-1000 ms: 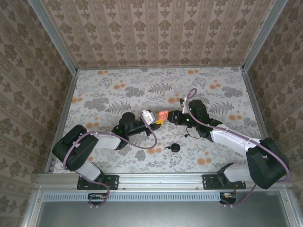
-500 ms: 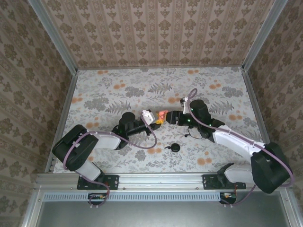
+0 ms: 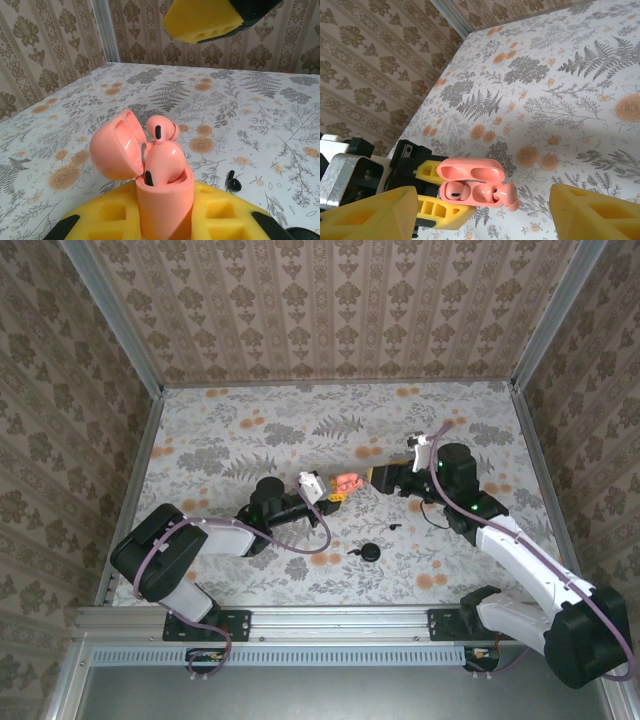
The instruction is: Insert wireless bluetooth earbuds into charging case
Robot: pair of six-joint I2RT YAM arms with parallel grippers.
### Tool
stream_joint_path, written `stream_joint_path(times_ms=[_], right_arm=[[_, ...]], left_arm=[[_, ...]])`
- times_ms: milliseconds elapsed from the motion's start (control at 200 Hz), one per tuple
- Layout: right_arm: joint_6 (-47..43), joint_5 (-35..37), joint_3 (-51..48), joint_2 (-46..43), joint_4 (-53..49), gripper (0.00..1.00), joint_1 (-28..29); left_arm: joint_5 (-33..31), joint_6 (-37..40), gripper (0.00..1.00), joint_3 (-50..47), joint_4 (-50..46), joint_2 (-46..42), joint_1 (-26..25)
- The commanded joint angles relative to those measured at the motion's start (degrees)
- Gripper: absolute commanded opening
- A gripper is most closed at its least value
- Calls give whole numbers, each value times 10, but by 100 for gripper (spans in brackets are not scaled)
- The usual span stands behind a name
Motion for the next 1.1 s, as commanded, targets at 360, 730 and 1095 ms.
stream_joint_path(times_ms=[360,730,1095], right_arm=[[-388,-160,6,1,-41,69,-49],[-560,-134,-28,27,-28,47,-55],[-587,-119,-18,73,-11,41,-30]], left_arm=[[53,-16,14,17,27,-28,9],[55,-15,14,10,26,-42,9],[51,-14,14,13,25,-42,9]])
